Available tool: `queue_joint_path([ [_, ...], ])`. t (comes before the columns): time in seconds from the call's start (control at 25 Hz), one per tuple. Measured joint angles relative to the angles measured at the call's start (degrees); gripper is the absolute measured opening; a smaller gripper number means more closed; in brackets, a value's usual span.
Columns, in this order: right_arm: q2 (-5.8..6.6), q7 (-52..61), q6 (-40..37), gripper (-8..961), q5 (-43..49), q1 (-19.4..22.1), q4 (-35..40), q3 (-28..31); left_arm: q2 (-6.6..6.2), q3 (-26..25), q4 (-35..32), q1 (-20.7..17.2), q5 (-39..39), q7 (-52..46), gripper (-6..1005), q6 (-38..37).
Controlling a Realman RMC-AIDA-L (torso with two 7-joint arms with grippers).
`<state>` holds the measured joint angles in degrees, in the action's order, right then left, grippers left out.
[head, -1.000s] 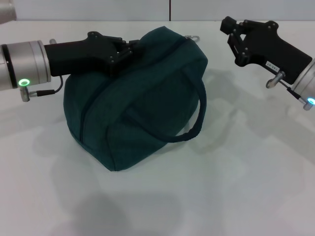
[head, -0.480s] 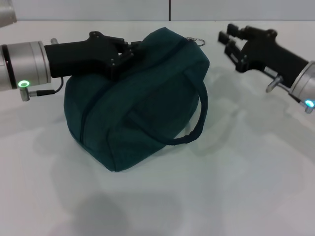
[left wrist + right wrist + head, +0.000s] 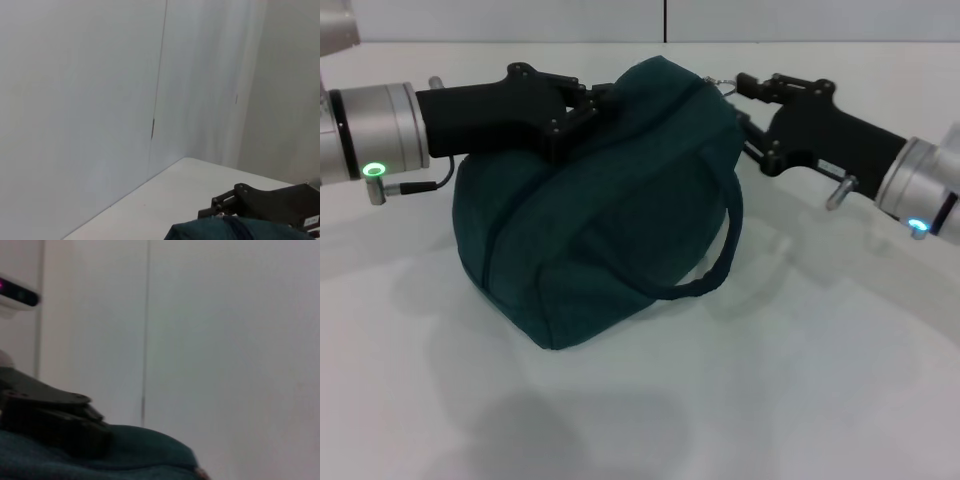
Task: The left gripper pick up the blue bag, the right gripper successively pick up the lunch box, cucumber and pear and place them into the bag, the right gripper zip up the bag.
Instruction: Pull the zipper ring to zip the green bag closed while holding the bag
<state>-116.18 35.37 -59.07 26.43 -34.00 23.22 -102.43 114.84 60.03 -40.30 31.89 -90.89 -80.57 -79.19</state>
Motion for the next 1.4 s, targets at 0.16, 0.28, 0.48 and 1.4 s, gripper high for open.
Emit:
queue_joint_path([
  [0.16,-0.01,0.0,0.3,340,-0.2,-0.4,1.6,-2.5,0.07,0.0,0.1,0.0,0.1,0.2,51,0.0],
  [0.28,-0.01,0.0,0.4,335,-0.2,-0.3,2.2,-2.7,0.1,0.0,0.1,-0.1,0.2,0.3,51,0.0],
  [0.48,-0.02,0.0,0.4,326,-0.3,0.2,2.4,-2.6,0.12,0.0,0.1,-0.3,0.4,0.3,50,0.0],
  [1.4,0.12,0.1,5.0,42,-0.4,0.4,1.3,1.4,0.3,-1.4,0.3,-0.1,0.5,0.2,73,0.0],
])
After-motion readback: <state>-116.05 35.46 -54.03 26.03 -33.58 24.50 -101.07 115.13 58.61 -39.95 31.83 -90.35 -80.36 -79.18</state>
